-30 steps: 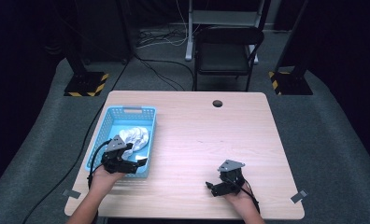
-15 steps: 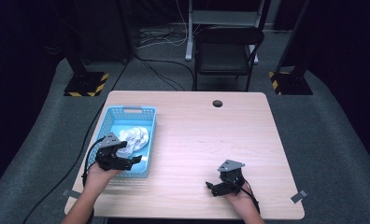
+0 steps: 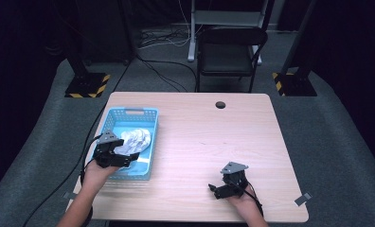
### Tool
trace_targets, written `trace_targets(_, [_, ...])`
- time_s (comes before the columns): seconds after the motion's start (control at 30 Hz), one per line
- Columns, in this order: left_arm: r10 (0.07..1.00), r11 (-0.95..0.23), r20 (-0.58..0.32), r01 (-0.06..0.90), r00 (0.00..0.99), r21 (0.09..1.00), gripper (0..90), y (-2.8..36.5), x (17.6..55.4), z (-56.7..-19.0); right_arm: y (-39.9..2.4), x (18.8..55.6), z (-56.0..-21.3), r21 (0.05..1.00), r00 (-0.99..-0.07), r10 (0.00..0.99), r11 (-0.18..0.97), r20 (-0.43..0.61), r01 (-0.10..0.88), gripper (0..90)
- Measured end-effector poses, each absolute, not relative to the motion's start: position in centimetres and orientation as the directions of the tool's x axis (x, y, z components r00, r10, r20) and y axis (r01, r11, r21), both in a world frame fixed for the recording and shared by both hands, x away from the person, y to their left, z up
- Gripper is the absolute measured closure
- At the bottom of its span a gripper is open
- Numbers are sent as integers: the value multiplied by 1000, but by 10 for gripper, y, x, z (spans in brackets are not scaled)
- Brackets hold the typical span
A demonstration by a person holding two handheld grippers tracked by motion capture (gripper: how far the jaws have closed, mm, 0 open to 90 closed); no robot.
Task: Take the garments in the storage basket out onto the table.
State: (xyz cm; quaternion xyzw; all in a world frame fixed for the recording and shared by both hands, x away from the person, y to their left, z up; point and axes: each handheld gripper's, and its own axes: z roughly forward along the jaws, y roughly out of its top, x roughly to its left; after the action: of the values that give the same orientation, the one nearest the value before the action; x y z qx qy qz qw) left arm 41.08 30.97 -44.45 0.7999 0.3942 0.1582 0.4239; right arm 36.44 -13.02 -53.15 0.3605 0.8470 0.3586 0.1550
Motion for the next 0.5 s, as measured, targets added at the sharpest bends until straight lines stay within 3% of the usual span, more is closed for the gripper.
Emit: trace_targets(0.5, [779,-338,-72,514,623,788,86,315,424,-443,-130,364,-531,719,-692,722,483,-4,500,36])
